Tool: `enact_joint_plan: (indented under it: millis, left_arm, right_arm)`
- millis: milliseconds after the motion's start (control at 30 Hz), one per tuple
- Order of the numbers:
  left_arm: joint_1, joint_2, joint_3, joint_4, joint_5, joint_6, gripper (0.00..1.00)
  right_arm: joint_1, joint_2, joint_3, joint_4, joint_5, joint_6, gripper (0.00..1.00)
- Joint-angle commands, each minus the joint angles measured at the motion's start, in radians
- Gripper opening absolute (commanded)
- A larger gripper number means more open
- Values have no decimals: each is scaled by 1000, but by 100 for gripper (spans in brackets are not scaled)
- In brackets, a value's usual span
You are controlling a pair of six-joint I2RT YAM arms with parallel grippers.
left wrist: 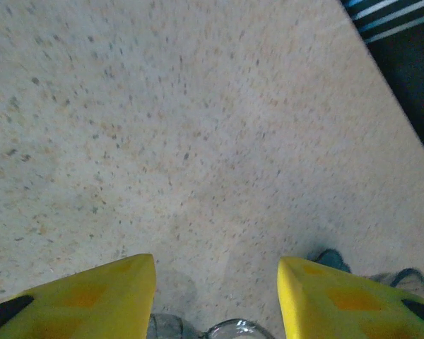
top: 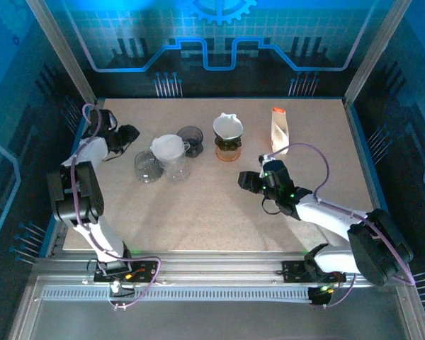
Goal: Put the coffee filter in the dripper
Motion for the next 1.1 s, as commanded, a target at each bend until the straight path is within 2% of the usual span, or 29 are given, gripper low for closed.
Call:
enact_joint_plan:
  millis: [0, 167, 567, 800, 1067]
  left_arm:
    - [-4, 31, 56, -89, 91, 80, 50]
    - [-39, 68, 88, -138, 73, 129, 48]
    - [-68, 67, 5, -132, 81, 185, 43]
    - [-68, 33, -17, -174, 77, 223, 41]
    - [-69, -35, -118, -162, 84, 196, 39]
  right_arm:
    - [-12, -16, -10, -20, 23, -17, 59]
    - [-13, -4, -7, -12, 25, -14, 59]
    - [-29, -5, -11, -11, 20, -18, 58]
    - [-50, -18, -29, -4, 8, -19, 58]
    - [-68, -13, -46, 30, -11, -12, 58]
